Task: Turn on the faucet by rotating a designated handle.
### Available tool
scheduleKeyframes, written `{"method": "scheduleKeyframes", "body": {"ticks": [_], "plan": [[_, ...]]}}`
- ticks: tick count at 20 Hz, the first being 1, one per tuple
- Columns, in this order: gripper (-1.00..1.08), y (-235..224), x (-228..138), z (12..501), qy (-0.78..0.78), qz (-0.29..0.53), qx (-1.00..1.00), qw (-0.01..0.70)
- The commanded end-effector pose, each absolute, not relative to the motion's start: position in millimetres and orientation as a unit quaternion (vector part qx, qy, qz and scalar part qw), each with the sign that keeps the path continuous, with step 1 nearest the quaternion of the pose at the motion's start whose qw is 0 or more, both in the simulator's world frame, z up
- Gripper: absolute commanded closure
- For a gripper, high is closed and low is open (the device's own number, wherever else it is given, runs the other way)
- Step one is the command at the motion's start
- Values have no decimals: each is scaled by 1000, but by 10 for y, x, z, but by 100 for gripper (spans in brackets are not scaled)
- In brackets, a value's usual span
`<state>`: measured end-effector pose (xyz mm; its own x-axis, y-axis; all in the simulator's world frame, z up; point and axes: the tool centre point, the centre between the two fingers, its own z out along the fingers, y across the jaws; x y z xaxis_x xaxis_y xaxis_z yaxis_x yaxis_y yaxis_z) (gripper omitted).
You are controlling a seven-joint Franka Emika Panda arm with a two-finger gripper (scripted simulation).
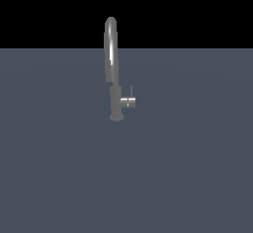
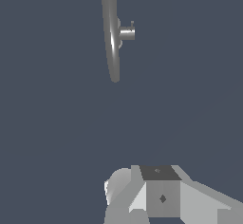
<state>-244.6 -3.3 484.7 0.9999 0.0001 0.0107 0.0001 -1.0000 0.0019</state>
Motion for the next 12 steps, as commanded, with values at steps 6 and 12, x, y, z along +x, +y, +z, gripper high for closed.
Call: {"method": "scheduleKeyframes", "body": {"ticks": [6, 12], "plan": [[108, -28, -2412, 4842, -4, 1, 1000, -3], [108, -9, -2279, 4819, -18, -14, 1000, -17]]}}
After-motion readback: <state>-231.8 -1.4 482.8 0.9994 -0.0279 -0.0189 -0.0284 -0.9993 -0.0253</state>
